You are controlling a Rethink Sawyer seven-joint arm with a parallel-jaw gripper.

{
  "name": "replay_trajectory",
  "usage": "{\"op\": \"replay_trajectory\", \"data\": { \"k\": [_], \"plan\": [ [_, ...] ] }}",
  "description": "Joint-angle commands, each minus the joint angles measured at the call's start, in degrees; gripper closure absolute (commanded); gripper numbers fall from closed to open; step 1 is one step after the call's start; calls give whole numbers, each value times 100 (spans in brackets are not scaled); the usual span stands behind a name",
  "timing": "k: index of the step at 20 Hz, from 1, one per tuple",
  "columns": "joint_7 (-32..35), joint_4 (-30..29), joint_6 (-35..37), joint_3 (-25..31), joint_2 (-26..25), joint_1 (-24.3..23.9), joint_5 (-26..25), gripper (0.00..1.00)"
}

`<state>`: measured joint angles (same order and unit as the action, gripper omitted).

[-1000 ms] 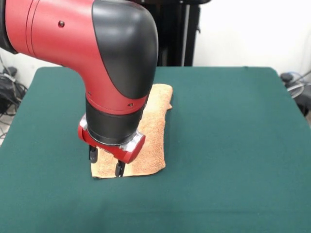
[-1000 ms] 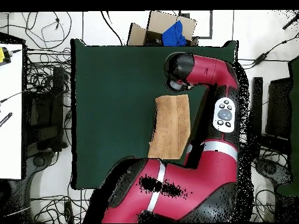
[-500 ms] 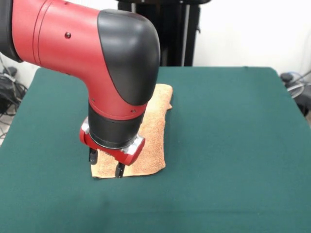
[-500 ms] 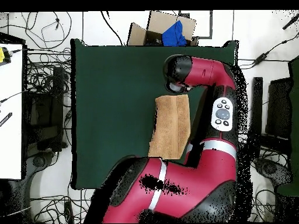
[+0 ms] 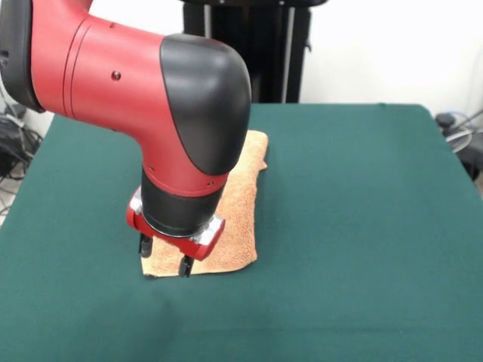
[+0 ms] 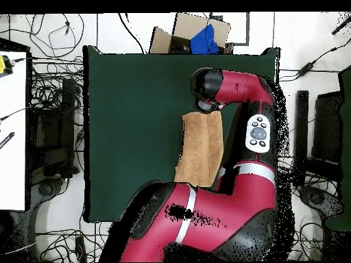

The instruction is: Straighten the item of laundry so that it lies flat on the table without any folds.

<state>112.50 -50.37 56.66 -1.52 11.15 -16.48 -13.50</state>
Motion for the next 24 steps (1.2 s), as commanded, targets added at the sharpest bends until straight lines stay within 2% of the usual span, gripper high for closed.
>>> {"op": "replay_trajectory", "data": {
  "k": [1, 24],
  "plan": [
    [-1152, -830, -485, 659, -402, -95, -341, 0],
    [-1131, -1368, -978, 646, -494, -260, -539, 0]
  ]
}}
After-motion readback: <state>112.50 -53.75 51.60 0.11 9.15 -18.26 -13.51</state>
